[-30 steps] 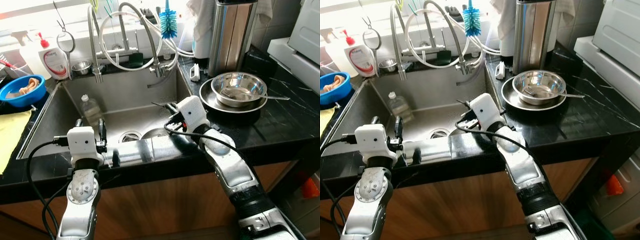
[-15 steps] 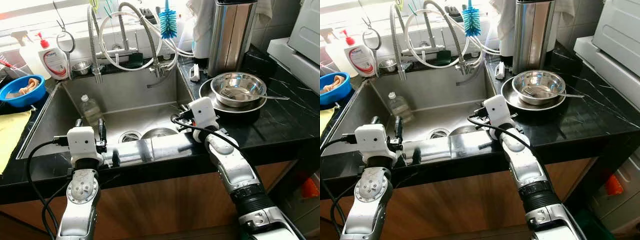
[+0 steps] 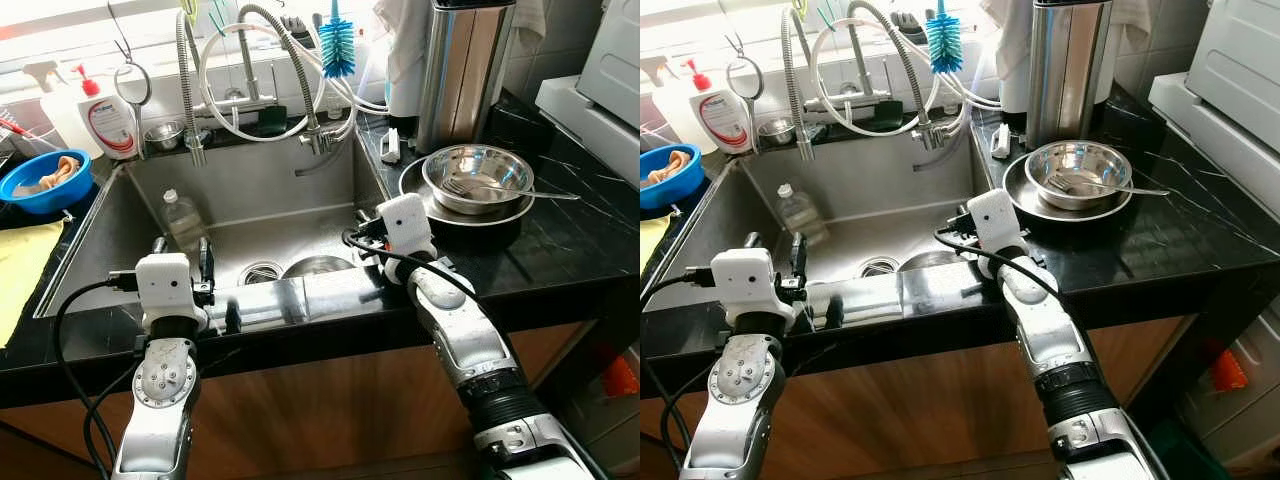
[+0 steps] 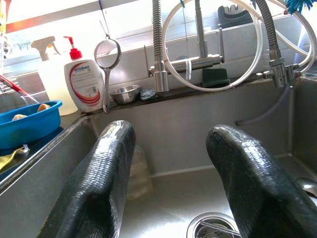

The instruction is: Kitchen organization

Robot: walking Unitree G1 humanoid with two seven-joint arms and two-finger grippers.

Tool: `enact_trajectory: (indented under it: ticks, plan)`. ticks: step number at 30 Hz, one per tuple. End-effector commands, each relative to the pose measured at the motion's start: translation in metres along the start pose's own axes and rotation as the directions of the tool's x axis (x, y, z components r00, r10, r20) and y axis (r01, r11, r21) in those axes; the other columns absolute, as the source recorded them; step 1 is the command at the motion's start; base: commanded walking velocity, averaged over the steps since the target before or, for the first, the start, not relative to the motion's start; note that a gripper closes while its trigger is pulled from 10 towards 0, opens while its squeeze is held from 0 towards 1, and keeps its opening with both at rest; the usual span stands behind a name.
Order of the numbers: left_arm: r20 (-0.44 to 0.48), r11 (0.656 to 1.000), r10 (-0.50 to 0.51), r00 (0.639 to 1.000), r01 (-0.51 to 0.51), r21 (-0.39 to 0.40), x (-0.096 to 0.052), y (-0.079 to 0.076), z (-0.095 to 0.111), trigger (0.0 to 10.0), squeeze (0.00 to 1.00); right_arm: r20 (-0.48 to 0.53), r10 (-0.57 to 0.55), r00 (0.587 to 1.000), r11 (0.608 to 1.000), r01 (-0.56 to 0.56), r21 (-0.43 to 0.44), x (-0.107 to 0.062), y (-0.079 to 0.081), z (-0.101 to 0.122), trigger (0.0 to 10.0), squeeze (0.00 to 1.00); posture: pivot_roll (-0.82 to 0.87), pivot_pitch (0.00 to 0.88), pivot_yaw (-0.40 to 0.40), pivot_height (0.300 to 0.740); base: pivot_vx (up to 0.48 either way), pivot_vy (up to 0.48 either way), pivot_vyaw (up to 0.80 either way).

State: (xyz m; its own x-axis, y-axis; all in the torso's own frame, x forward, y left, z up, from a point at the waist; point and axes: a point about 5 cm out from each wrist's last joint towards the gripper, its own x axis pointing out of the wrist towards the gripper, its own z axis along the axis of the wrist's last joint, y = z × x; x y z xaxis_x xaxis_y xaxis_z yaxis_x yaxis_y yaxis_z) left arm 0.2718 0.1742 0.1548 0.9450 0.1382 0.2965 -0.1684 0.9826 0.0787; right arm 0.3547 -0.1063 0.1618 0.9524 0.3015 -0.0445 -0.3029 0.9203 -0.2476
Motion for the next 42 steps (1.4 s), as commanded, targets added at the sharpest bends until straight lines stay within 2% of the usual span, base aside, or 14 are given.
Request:
enact_trajectory:
  ticks: [1,13,14,15,20,28,29,33,34,36,37,38,39,42]
  plan:
    - [-0.002,1.0,-0.001,1.0,0.001,0.018,-0.001,0.003,-0.002,10.0,0.0,0.053,-0.025,0.998,1.0,0.026,-0.001,-0.002,-0.002,0.01,10.0,0.0,-0.21,0.0,0.131,0.74,0.0,0.0,0.0]
    - [-0.007,1.0,-0.009,1.0,0.009,0.018,0.001,0.002,-0.003,10.0,0.0,0.334,-0.438,0.834,0.881,0.473,-0.024,-0.047,-0.09,0.063,10.0,0.0,-0.23,0.0,0.137,0.74,0.0,0.0,0.0]
    - [-0.008,1.0,-0.009,1.0,0.009,0.017,0.001,0.001,-0.003,10.0,0.0,0.325,-0.482,0.814,0.86,0.51,-0.001,-0.052,-0.098,0.061,10.0,0.2,-0.23,0.0,0.138,0.74,0.0,0.0,0.0]
    - [-0.01,1.0,-0.008,1.0,0.009,0.016,0.001,0.001,-0.003,10.0,0.0,0.295,-0.551,0.781,0.823,0.567,0.038,-0.061,-0.112,0.055,10.0,1.0,-0.23,0.0,0.138,0.74,0.0,0.0,0.0]
    - [-0.014,1.0,-0.006,1.0,0.007,0.017,0.001,0.002,-0.003,10.0,0.0,0.253,-0.673,0.695,0.733,0.673,0.102,-0.083,-0.132,0.043,10.0,1.0,-0.24,0.0,0.141,0.74,0.0,0.0,0.0]
    - [-0.017,1.0,-0.009,1.0,0.009,0.016,0.0,0.001,-0.004,10.0,0.0,0.282,-0.673,0.684,0.733,0.668,0.129,-0.091,-0.128,0.045,10.0,0.97,-0.24,0.0,0.142,0.74,0.0,0.0,0.0]
    - [-0.018,1.0,-0.01,1.0,0.01,0.015,0.0,0.001,-0.004,10.0,0.0,0.275,-0.669,0.69,0.736,0.667,0.119,-0.091,-0.127,0.044,10.0,0.0,-0.24,0.0,0.141,0.74,0.0,0.0,0.0]
    - [-0.019,1.0,-0.008,1.0,0.008,0.014,0.0,0.001,-0.004,10.0,0.0,0.225,-0.682,0.696,0.731,0.664,0.158,-0.089,-0.128,0.038,10.0,0.0,-0.23,0.0,0.139,0.74,0.0,0.0,0.0]
    - [-0.02,1.0,-0.006,1.0,0.006,0.015,0.0,0.001,-0.004,10.0,0.0,0.203,-0.692,0.693,0.721,0.673,0.162,-0.089,-0.129,0.034,10.0,1.0,-0.23,0.0,0.136,0.74,0.0,0.0,0.0]
    - [-0.02,1.0,-0.002,1.0,0.003,0.017,0.0,0.002,-0.004,10.0,0.0,0.173,-0.685,0.707,0.728,0.662,0.178,-0.086,-0.128,0.029,10.0,1.0,-0.23,0.0,0.134,0.74,0.0,0.0,0.0]
    - [-0.02,1.0,-0.002,1.0,0.002,0.018,-0.001,0.002,-0.004,10.0,0.0,0.166,-0.681,0.714,0.732,0.654,0.19,-0.085,-0.128,0.028,10.0,0.96,-0.23,0.0,0.134,0.74,0.0,0.0,0.0]
    - [-0.02,1.0,-0.001,1.0,0.002,0.019,-0.001,0.003,-0.004,10.0,0.0,0.155,-0.671,0.725,0.74,0.642,0.2,-0.084,-0.127,0.026,10.0,0.14,-0.23,0.0,0.134,0.74,0.0,0.0,0.0]
    - [-0.02,1.0,-0.001,1.0,0.002,0.02,-0.001,0.003,-0.004,10.0,0.0,0.147,-0.66,0.737,0.75,0.632,0.196,-0.083,-0.127,0.025,10.0,0.0,-0.22,0.0,0.134,0.74,0.0,0.0,0.0]
    - [-0.02,1.0,-0.001,1.0,0.002,0.02,0.0,0.003,-0.004,10.0,0.0,0.149,-0.646,0.749,0.762,0.621,0.184,-0.084,-0.129,0.025,10.0,0.0,-0.23,0.0,0.136,0.74,0.0,0.0,0.0]
